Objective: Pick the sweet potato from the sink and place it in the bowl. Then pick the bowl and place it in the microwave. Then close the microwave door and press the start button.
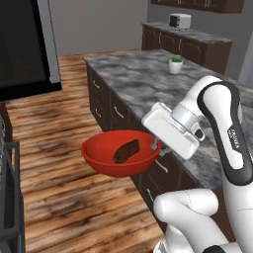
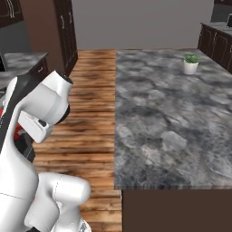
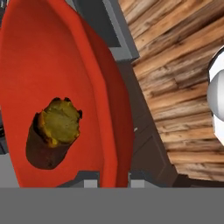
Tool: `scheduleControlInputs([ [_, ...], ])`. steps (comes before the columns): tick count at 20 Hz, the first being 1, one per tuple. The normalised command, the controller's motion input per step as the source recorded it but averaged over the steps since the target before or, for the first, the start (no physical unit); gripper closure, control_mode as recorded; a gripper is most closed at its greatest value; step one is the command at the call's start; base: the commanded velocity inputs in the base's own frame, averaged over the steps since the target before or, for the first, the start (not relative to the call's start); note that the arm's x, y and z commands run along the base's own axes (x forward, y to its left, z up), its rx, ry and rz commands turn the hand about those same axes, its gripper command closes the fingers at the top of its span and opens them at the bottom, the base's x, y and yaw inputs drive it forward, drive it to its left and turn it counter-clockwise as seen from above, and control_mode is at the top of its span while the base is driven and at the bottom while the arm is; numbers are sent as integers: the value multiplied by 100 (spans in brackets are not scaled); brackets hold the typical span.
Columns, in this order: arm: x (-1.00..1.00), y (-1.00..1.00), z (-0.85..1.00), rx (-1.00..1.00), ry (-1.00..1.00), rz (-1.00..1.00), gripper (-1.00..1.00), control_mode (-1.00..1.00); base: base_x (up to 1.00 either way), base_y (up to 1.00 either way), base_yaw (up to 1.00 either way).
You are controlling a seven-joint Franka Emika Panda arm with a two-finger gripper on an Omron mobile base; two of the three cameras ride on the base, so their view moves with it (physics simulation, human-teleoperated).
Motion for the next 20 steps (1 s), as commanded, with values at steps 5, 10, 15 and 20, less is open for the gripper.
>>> scheduleControlInputs([
  [5,0,0,0,0,0,0,100,100,53,28,26],
  [10,0,0,0,0,0,0,100,100,-4,34,29],
  [15,0,0,0,0,0,0,100,100,42,9,7],
  [20,0,0,0,0,0,0,100,100,88,8,2],
])
